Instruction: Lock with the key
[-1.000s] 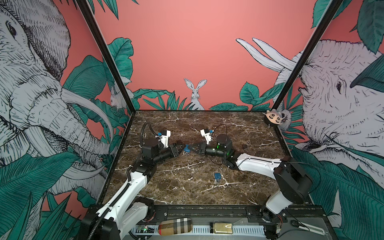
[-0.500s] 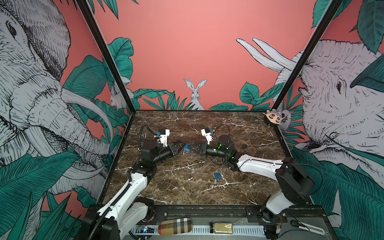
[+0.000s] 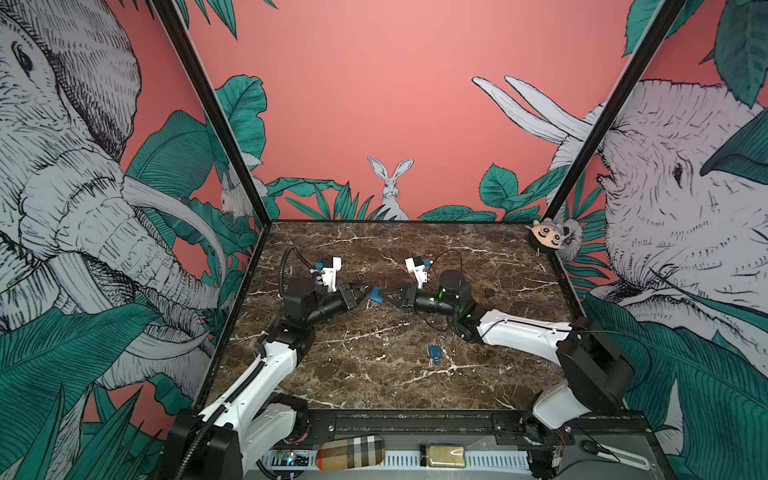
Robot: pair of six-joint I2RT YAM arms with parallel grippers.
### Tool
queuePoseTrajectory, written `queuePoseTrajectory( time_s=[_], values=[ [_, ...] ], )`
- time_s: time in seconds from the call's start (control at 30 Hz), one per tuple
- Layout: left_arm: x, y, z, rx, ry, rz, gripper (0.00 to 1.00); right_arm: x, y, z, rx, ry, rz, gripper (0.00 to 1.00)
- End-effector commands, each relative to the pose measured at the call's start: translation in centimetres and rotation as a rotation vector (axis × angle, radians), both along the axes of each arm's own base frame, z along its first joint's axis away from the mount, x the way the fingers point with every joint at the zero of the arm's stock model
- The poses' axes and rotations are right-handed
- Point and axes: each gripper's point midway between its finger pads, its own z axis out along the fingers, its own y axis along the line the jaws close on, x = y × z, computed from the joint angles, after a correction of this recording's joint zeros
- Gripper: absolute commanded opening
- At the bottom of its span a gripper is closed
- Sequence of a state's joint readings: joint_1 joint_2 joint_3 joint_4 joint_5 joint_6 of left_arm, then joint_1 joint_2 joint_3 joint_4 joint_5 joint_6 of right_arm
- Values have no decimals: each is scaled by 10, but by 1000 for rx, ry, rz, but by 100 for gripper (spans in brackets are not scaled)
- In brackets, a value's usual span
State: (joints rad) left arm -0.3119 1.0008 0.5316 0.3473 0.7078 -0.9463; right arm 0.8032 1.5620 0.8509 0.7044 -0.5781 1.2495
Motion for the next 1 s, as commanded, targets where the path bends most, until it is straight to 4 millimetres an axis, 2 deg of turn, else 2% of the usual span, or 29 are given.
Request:
queuePoseTrajectory(
  time_s=[0.0, 0.17, 0.53, 0.8, 0.97],
  values=[
    [-13, -15, 2, -3, 9, -103, 7, -2, -1, 32, 67, -117, -12, 0],
    [-11, -10, -3, 20, 39, -63, 28, 2, -6, 32, 75, -123, -47, 0],
    [-7, 4, -2, 6, 32, 3, 37, 9, -26, 34, 80, -135, -119, 0],
    [-6, 3, -5, -7, 39, 1, 37, 9, -23, 34, 104, -123, -108, 0],
    [-5, 2, -1, -46, 31, -4, 37, 9, -21, 33, 113, -117, -100, 0]
  ],
)
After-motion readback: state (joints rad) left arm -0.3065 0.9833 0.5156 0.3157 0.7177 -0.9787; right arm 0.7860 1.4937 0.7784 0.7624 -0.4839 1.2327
